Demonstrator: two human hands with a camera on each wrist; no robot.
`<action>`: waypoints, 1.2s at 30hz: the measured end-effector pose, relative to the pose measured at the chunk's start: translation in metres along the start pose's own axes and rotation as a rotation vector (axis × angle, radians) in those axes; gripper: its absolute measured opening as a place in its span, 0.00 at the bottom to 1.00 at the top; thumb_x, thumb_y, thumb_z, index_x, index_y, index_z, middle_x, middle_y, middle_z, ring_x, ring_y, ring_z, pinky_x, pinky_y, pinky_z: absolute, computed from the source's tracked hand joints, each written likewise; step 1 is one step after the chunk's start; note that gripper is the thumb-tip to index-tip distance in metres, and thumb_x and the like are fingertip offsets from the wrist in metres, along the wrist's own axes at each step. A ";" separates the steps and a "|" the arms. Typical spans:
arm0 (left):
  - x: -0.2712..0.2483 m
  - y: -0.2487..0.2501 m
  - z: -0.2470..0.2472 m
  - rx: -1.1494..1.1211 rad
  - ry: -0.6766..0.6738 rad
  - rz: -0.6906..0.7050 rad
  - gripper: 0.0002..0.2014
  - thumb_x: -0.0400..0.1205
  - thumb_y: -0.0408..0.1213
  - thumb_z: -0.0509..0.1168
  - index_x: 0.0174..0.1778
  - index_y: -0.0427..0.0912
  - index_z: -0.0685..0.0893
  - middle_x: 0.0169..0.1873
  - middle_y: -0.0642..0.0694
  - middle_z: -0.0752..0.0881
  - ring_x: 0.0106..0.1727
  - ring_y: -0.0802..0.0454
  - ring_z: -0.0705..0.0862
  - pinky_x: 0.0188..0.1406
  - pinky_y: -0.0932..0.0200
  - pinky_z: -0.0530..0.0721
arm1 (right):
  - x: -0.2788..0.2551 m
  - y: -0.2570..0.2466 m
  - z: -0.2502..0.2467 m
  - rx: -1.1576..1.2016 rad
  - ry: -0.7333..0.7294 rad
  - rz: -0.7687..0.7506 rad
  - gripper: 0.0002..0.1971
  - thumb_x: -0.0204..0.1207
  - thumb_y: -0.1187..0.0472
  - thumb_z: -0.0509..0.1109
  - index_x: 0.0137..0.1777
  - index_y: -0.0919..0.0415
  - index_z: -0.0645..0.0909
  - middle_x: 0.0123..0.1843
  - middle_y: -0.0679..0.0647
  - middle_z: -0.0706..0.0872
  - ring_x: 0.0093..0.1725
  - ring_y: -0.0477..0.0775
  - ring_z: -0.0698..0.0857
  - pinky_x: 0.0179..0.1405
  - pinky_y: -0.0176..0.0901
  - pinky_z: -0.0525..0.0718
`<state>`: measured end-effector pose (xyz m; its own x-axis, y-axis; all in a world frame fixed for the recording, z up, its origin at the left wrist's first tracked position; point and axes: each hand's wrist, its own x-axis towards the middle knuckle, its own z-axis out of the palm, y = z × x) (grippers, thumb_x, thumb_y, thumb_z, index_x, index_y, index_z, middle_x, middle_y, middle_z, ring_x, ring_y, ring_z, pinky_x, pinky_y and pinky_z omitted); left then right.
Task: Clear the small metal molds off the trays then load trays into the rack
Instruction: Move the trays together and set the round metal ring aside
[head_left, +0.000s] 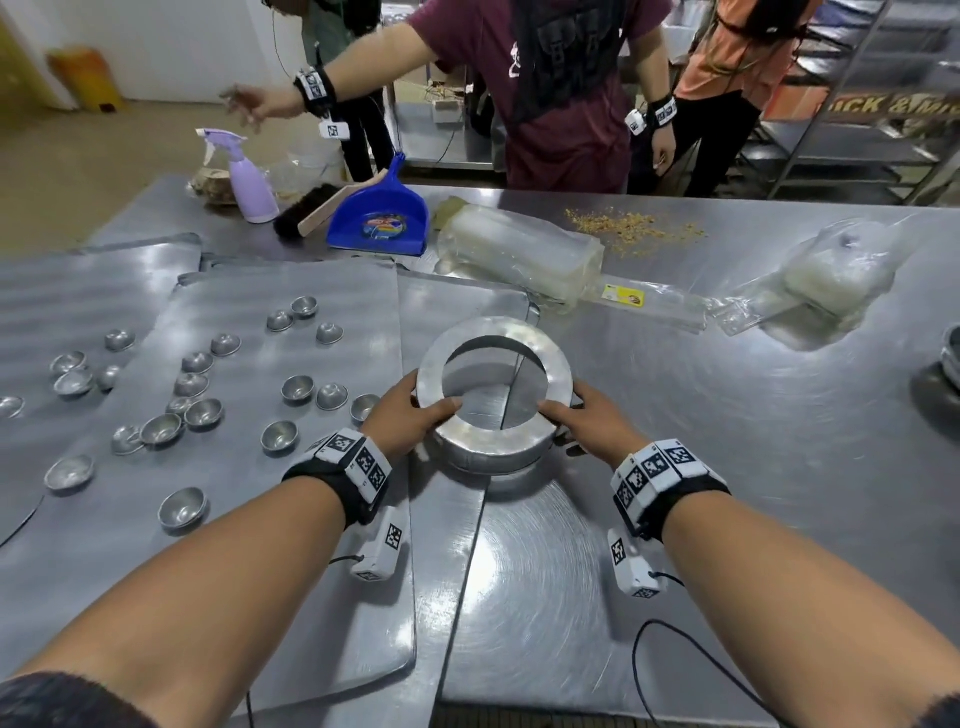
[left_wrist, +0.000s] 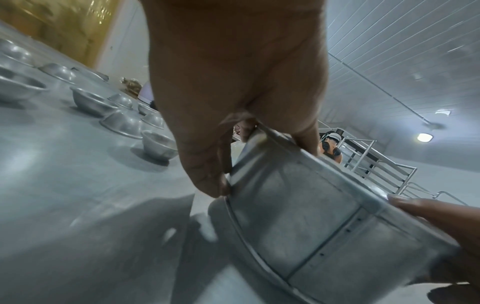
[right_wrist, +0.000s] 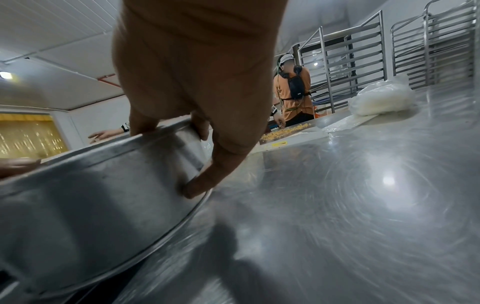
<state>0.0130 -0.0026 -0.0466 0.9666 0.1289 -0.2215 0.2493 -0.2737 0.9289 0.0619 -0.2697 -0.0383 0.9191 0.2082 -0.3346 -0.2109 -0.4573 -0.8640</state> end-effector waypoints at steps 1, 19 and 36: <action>-0.001 0.001 -0.001 -0.004 0.014 0.019 0.27 0.77 0.45 0.78 0.72 0.50 0.80 0.57 0.52 0.90 0.59 0.51 0.88 0.62 0.49 0.87 | -0.002 -0.002 -0.001 0.011 0.012 -0.030 0.22 0.78 0.48 0.75 0.70 0.40 0.75 0.50 0.54 0.90 0.40 0.55 0.91 0.42 0.51 0.90; -0.022 0.026 0.006 -0.293 0.201 0.005 0.40 0.76 0.76 0.57 0.73 0.48 0.80 0.67 0.41 0.85 0.70 0.43 0.82 0.76 0.41 0.77 | -0.011 -0.033 0.000 0.305 0.232 -0.152 0.25 0.76 0.33 0.67 0.59 0.55 0.82 0.41 0.47 0.82 0.39 0.48 0.79 0.40 0.45 0.78; -0.046 -0.012 0.018 -0.252 0.197 -0.003 0.21 0.84 0.37 0.70 0.73 0.47 0.76 0.60 0.48 0.87 0.62 0.47 0.87 0.61 0.47 0.88 | -0.038 0.014 0.028 0.252 0.200 -0.117 0.09 0.80 0.56 0.74 0.59 0.48 0.83 0.53 0.47 0.90 0.53 0.47 0.89 0.56 0.46 0.88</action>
<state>-0.0332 -0.0222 -0.0534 0.9298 0.3181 -0.1851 0.2056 -0.0317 0.9781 0.0145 -0.2597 -0.0488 0.9838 0.0612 -0.1684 -0.1526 -0.2070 -0.9664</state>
